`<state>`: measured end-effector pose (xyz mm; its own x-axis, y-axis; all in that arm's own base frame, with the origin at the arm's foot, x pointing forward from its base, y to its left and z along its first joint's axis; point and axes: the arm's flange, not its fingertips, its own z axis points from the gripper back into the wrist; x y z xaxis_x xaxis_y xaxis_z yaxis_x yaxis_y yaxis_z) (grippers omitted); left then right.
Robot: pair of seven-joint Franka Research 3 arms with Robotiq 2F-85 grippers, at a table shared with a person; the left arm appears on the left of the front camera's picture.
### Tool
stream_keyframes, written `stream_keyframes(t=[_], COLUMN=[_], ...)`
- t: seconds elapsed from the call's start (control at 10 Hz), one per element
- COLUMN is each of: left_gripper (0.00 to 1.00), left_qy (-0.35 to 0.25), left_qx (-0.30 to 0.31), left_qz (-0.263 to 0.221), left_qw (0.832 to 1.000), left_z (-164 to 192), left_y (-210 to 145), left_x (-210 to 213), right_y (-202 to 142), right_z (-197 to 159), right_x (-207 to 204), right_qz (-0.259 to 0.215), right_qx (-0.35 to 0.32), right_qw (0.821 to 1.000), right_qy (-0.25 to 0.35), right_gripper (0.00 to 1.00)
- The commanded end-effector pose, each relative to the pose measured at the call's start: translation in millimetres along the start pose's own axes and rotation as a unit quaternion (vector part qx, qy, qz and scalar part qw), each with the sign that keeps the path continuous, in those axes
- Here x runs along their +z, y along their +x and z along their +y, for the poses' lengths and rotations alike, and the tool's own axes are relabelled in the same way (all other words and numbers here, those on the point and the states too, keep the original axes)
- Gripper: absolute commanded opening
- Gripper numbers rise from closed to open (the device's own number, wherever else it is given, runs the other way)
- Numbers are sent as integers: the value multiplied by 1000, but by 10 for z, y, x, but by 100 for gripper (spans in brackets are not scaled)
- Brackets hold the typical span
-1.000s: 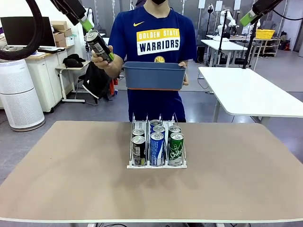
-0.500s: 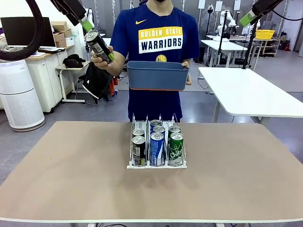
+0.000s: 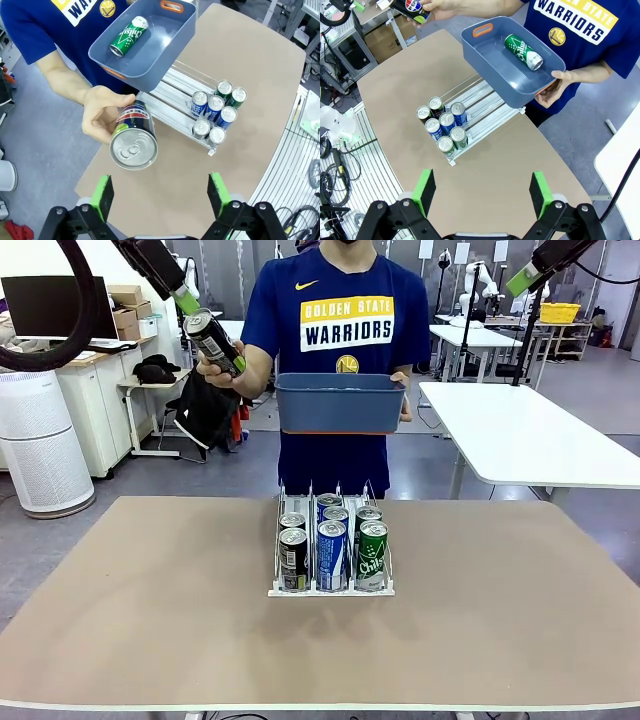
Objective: Fill the beverage cans into the dispenser.
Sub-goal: Pick up the Pepsi coke handed by the human.
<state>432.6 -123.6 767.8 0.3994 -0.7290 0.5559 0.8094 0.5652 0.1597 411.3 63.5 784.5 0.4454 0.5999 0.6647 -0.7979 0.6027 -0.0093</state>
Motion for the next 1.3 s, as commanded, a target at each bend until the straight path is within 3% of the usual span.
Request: stream_keyframes(t=[0.0, 1.2], left_gripper=[100, 100], left_qy=[26, 23], left_qx=[-3, 19], left_qz=[5, -64], left_qw=[1000, 998], left_z=[62, 255], left_y=[-24, -183], left_x=[-83, -519], right_y=[-7, -7], right_z=[18, 18], right_x=[3, 3], right_qz=[-2, -2], right_qx=[-1, -1], right_qw=[1000, 1000], right_qy=[2, 2], right_gripper=[100, 100])
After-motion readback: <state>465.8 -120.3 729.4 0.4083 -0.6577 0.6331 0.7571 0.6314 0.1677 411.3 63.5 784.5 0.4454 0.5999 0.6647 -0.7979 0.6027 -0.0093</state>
